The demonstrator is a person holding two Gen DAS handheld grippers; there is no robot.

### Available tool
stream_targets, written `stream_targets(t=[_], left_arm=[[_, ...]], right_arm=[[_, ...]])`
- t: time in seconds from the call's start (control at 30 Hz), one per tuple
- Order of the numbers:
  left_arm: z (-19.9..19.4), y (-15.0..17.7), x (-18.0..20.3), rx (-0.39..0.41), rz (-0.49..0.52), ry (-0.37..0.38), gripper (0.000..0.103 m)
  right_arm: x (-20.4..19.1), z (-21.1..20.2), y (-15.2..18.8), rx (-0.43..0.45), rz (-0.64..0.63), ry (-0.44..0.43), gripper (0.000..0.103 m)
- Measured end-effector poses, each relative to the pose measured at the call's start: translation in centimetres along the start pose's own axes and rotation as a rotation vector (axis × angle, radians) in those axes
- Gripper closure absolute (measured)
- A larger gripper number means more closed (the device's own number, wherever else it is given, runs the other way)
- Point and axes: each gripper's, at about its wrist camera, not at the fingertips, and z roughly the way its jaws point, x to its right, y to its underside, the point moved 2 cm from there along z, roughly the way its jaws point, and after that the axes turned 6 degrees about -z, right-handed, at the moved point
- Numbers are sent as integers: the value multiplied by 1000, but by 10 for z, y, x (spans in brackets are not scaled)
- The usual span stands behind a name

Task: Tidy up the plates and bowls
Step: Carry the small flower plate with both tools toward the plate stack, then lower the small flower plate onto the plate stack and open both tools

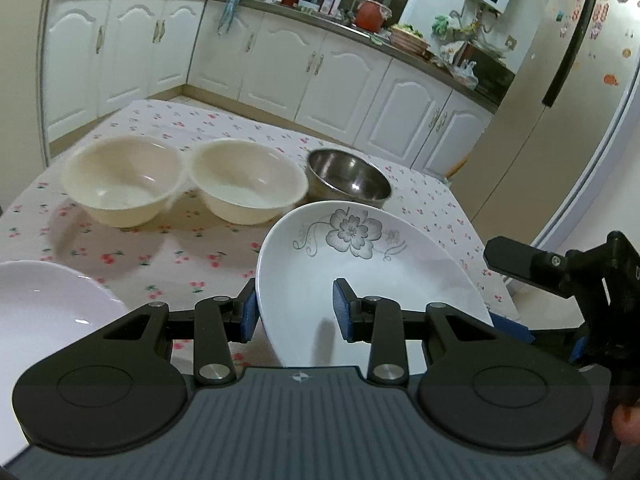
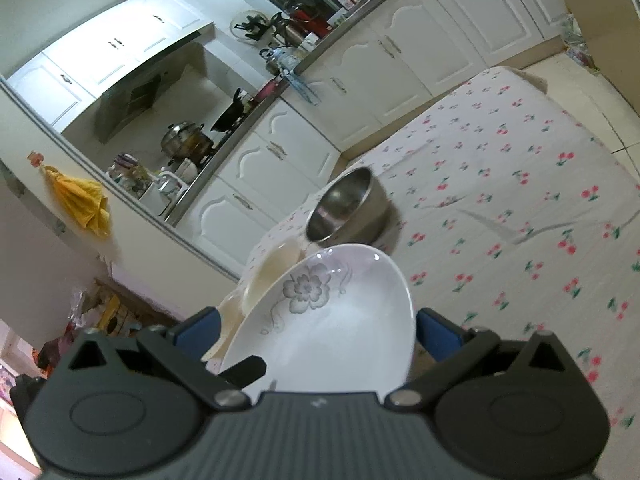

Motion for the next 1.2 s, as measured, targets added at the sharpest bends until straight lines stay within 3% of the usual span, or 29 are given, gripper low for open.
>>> stream_targets(t=[0.37, 0.77, 1.2], left_arm=[[-52, -7, -38, 75, -35, -10, 62], [-97, 2, -91, 133, -76, -98, 60], [-112, 15, -130, 116, -138, -171, 60]], right_arm=[[-57, 2, 23, -16, -56, -66, 0], [-122, 28, 60, -102, -163, -128, 0], [-158, 58, 98, -194, -267, -127, 0]])
